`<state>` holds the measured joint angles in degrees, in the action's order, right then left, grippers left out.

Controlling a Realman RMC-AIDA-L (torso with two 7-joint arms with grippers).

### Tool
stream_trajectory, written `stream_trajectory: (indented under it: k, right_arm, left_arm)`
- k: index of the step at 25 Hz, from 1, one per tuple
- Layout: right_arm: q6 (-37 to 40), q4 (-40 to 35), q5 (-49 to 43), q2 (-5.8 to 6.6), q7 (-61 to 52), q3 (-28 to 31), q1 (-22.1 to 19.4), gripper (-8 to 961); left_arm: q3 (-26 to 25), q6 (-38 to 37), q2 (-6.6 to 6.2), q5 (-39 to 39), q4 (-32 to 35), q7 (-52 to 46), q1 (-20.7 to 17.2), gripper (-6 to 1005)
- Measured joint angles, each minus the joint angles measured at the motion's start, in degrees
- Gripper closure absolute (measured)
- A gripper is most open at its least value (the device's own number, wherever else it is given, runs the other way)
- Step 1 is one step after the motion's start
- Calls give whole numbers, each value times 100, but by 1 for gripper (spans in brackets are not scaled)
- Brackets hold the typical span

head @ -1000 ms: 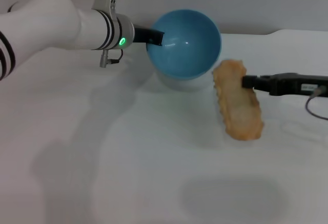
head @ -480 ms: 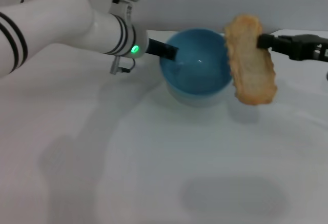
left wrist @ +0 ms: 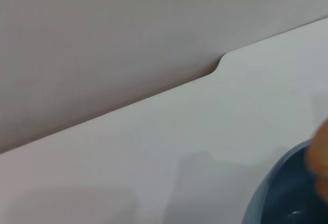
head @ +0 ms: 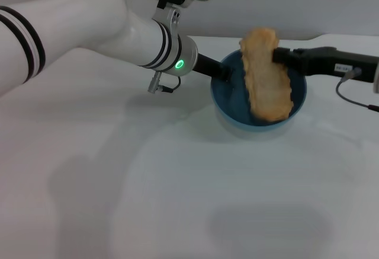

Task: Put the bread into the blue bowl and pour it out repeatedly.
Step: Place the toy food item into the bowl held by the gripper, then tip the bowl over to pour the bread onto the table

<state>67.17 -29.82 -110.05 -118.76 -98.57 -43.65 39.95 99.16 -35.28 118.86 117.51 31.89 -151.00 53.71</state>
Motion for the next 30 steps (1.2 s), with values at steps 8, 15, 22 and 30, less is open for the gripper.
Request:
stream_trajectory:
  k: [8,15,22,30]
  right_arm:
    - [-473,235,42,7,70,-254,86,880]
    - [-426,22,82,24,79,-209,-56,770]
    - [-251,-870,1143,30,183,-177,-837,518]
    - [-316,-585,1217,16,1161,959,-1613,419]
  left_arm:
    - [-35,36,-18,-41,-14,19,-35,999]
    - [-22,78,-30,-44,-15,6,-97,999]
    - [56,177,-56,24,-9,98,-72,1000]
    - [505,1091,-32,458,15,613,258,1001]
